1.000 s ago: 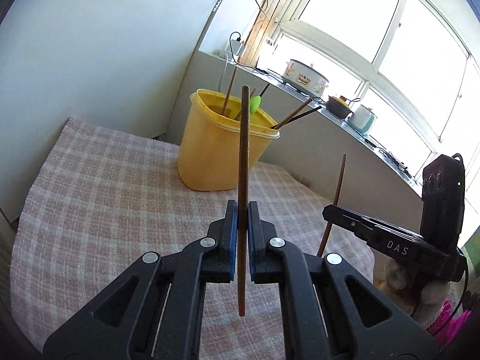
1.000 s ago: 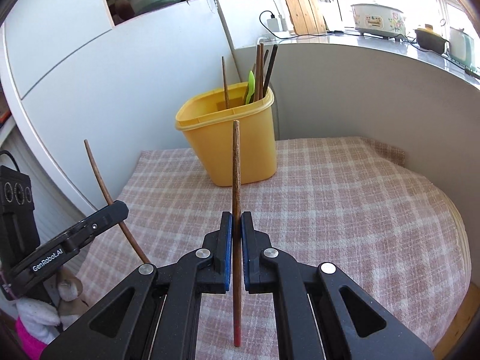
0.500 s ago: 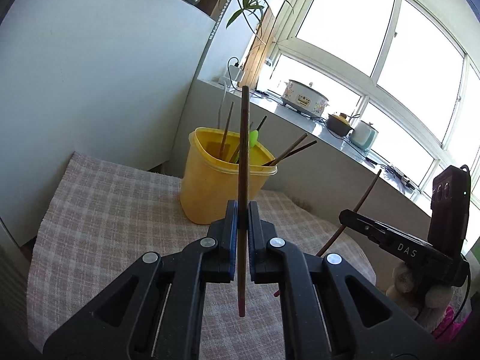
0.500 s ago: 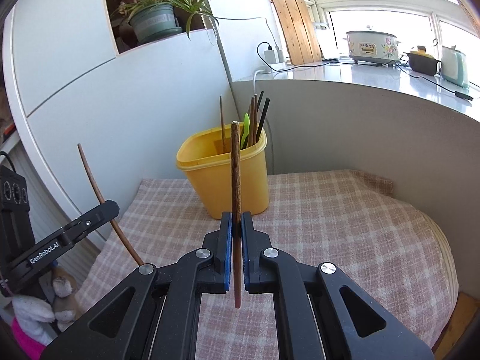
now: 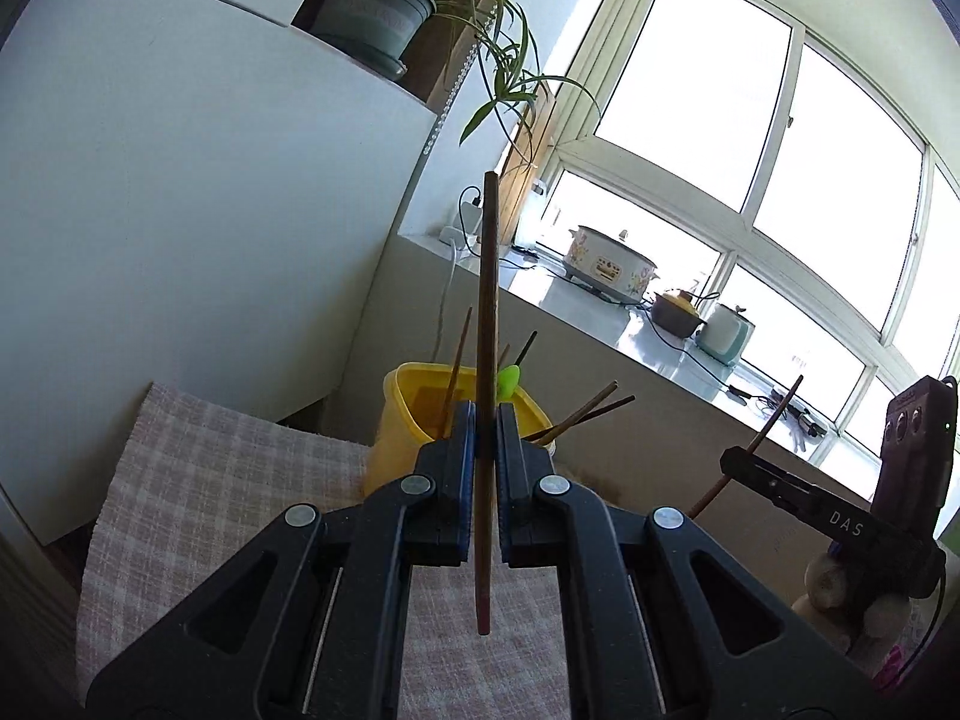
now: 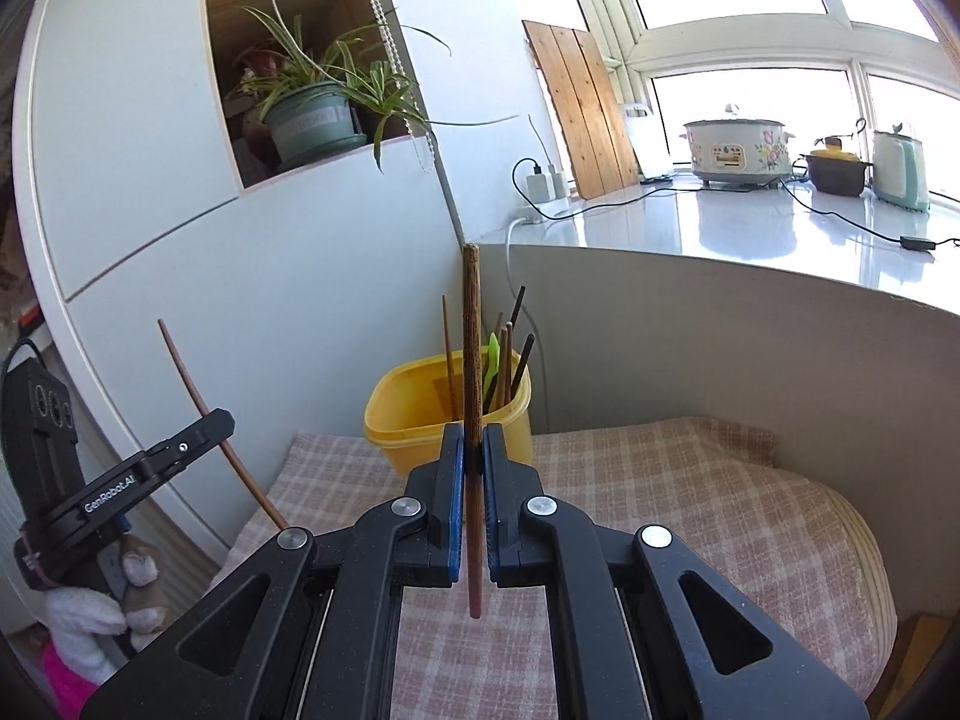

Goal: Organize utensils
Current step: 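Lift both chopsticks and carry them over the yellow container with both tools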

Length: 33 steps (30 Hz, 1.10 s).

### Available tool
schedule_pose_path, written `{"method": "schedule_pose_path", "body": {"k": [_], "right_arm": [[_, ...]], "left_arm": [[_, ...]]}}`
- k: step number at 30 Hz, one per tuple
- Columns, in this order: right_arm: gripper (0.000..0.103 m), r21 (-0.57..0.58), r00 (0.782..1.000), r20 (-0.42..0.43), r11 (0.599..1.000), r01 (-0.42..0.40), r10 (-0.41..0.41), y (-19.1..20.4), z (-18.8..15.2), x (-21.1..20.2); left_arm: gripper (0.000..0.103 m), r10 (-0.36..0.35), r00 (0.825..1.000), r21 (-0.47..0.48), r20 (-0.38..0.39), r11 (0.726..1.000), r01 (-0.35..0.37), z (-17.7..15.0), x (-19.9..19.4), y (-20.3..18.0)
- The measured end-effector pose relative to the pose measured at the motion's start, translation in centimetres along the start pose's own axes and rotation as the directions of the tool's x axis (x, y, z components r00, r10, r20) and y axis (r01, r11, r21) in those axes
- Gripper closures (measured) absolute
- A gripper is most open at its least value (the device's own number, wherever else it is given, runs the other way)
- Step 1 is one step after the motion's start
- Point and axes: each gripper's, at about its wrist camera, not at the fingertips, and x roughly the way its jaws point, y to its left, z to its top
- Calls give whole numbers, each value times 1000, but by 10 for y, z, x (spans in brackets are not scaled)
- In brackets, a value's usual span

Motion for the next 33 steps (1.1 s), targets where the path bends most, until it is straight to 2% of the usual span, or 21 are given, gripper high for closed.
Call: {"method": "schedule_pose_path", "body": {"k": [9, 18, 25, 33], "right_arm": [[99, -1, 999, 40, 999, -33, 33, 5, 24, 5], [99, 5, 996, 71, 999, -50, 50, 4, 52, 17], [99, 17, 993, 108, 998, -56, 54, 5, 79, 32], [99, 16, 990, 142, 1000, -17, 14, 6, 85, 50]], "left_arm": [[99, 0, 998, 50, 65, 999, -4, 47, 23, -5], [99, 11, 998, 74, 65, 997, -16, 76, 68, 4], [99, 18, 999, 107, 44, 994, -23, 83, 97, 4], [99, 26, 999, 130, 19, 991, -28, 75, 115, 7]]}}
